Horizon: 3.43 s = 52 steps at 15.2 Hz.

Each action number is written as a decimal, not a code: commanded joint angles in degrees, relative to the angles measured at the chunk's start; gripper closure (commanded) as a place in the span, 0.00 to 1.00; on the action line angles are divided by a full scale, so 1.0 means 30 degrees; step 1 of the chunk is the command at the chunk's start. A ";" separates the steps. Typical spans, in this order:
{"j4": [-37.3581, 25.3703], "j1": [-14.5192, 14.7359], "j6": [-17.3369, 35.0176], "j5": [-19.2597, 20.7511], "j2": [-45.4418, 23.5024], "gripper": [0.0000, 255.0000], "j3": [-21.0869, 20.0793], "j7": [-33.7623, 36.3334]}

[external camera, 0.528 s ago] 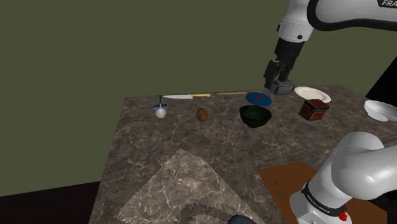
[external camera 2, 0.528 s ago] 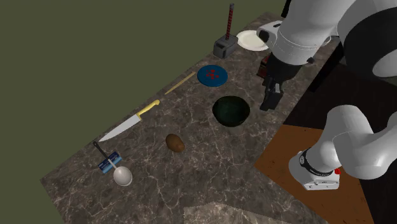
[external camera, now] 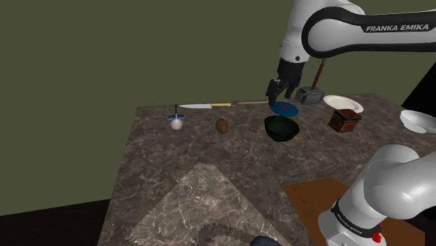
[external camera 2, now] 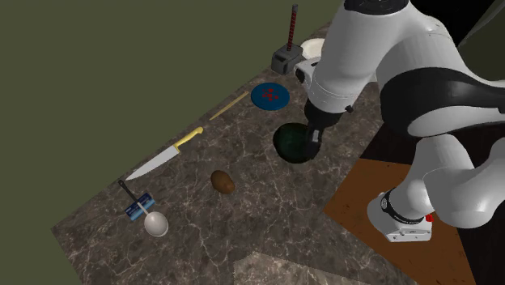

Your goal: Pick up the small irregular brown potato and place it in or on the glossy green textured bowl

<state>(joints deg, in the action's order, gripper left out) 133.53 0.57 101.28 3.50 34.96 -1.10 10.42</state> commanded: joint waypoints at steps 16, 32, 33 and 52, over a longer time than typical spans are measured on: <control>-0.3017 -0.0280 0.8178 0.1725 -1.0900 0.00 -0.2049 0.5621; -0.5197 -0.0117 1.1050 0.3425 -1.6019 0.00 -0.1879 0.7779; -0.5198 -0.0117 1.1050 0.3425 -1.6019 0.00 -0.1879 0.7779; -0.5621 -0.0153 0.9946 0.3102 -1.5307 1.00 -0.1969 0.7441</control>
<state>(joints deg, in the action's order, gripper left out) 117.02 0.12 132.02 13.06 -11.51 -6.93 32.98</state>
